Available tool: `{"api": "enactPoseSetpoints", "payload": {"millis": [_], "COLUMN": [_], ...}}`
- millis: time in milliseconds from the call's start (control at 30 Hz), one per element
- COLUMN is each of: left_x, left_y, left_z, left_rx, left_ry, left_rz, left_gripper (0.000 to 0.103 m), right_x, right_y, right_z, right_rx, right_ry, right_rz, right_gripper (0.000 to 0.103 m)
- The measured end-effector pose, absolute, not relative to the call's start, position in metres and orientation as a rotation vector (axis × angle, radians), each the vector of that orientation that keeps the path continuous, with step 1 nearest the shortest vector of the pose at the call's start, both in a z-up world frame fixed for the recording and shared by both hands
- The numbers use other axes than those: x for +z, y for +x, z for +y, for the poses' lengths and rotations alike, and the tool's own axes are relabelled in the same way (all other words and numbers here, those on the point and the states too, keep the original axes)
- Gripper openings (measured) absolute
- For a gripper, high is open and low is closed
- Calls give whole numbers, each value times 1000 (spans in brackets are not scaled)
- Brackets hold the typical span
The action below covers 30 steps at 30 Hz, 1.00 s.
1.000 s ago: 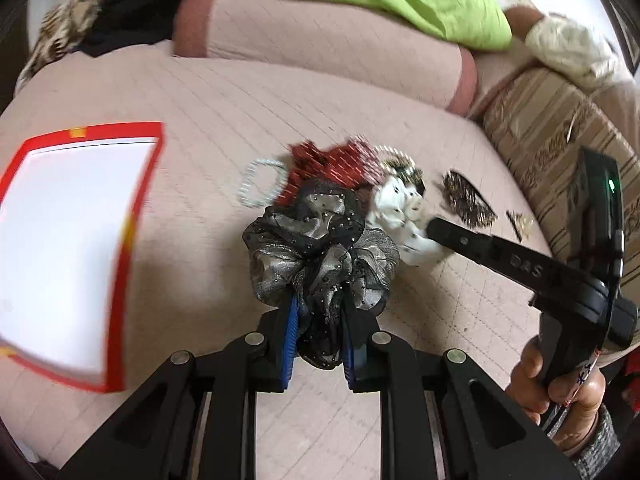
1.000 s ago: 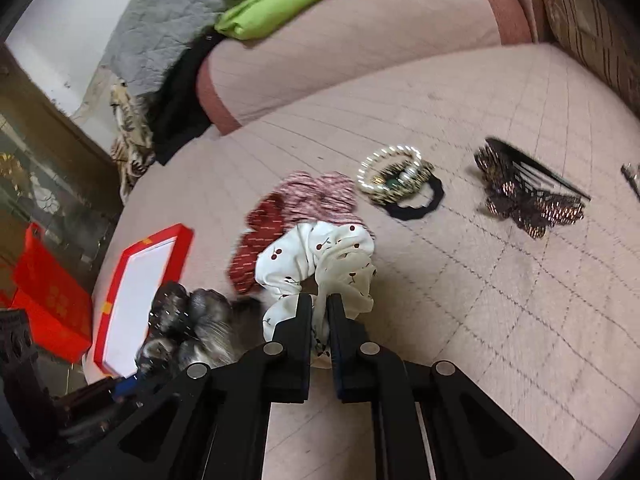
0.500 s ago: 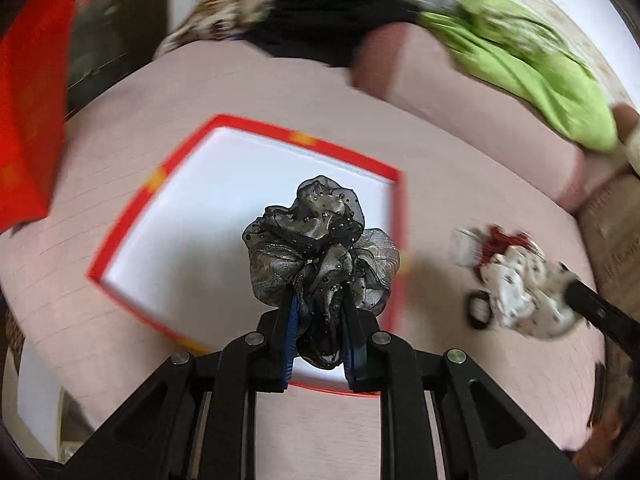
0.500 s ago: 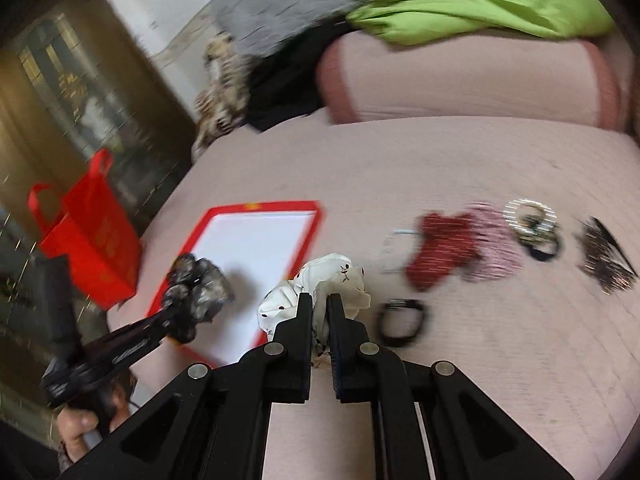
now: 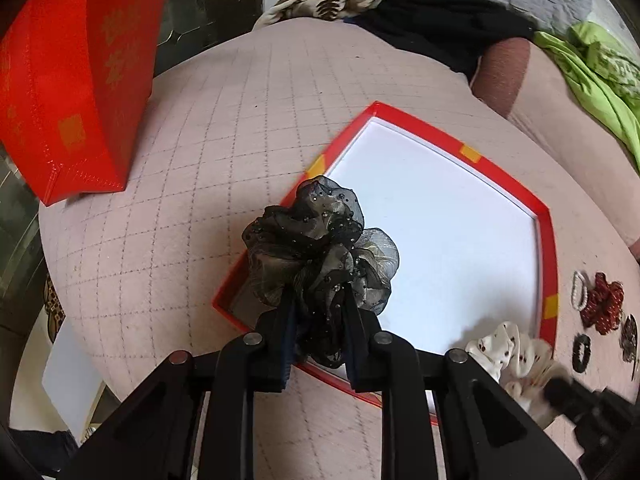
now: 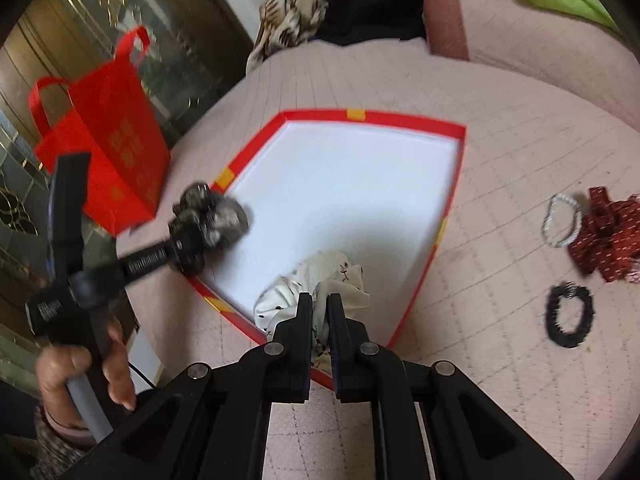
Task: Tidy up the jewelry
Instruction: 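Carry both scrunchies into the red-rimmed box and open both tools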
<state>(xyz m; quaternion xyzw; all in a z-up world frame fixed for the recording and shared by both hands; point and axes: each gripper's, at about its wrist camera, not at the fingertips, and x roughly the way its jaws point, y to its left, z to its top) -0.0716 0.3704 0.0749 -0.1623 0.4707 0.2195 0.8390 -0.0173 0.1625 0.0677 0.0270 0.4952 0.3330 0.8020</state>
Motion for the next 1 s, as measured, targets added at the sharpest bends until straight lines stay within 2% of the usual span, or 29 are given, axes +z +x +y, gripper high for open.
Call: {"api": "enactPoseSetpoints", "payload": {"millis": [67,100,133,167,200,233,400,533,1000], "left_x": [74,74,75,77,78,80,92,105,141], "left_y": [-71,-72,-73,-73,-74,-76,-83,-92,-110], "left_z": [371,371,370,369,370,369,359,342,218], "left_rx": [465,468,471,475,477,478,468,452,327], "left_ry": [-353,-356,-361,-367,-375,-383,-397,-380,-98], "left_rz": [994,989,985,980,973,964,944,919,869], "left_gripper": [24,29,34,43,46,46,47,51,57], "right_x": [63,62,62,63,64,67,80,87,81], "right_y": [-20,-22,-24,-25,-27,-27,-31,-37,-64], "right_z": [166,167,168,168,168,166,153,128,-2], "right_rx": [706,705,705,706,706,706,690,668,458], "right_ry": [29,17,4,-4,-12,-15,5,53,194], "right_rz": [1063,1057,1051,1046,1036,1025,988,978,988], "right_gripper": [12,12,24,31,45,51,51,57,59]}}
